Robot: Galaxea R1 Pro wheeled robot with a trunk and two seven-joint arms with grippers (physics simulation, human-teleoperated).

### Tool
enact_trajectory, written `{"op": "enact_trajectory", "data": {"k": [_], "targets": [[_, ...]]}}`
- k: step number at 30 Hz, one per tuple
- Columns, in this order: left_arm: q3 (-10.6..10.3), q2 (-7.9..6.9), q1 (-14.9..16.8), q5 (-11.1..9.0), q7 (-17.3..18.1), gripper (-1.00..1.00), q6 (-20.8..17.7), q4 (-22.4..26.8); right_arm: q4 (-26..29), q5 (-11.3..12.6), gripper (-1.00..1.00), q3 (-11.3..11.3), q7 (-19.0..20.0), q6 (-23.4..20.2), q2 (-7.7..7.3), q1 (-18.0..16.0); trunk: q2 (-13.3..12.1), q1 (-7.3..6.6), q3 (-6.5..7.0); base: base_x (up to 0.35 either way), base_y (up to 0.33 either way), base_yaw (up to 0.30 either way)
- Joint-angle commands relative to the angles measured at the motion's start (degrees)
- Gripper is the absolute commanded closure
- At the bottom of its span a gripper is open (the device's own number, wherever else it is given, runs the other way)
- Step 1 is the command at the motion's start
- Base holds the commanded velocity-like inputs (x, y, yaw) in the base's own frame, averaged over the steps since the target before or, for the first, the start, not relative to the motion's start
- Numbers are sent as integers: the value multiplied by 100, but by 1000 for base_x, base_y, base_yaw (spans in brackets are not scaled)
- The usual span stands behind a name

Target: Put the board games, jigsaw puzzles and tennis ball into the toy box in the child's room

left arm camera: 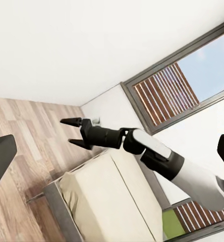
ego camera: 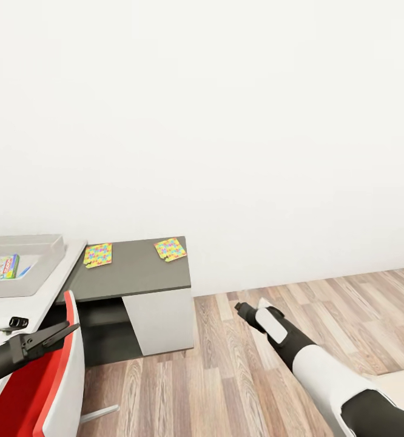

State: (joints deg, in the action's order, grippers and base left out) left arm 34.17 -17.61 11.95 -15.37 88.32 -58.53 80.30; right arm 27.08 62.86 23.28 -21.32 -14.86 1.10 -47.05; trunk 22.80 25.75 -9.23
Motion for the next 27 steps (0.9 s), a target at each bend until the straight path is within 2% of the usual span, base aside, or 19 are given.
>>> {"op": "enact_trajectory", "data": {"k": [1,4,9,27], "targets": [[1,-2,5,8,23,-100,-61,2,7,26,-100,94,-3,1,-3,-6,12,4,-12,0,0,0],[1,-4,5,13,15,-100,-61,2,2,20,-100,260,125,31,1,-9,12,4,-12,0,0,0],[2,-6,8,15,11,-100,-56,3,0,22,-100,360,225,52,4,-7,12,4,-12,0,0,0],[2,-6,5,16,3,-100,-27,3,-8,25,-100,375,251,68,-4,-8,12,4,-12,0,0,0]]}}
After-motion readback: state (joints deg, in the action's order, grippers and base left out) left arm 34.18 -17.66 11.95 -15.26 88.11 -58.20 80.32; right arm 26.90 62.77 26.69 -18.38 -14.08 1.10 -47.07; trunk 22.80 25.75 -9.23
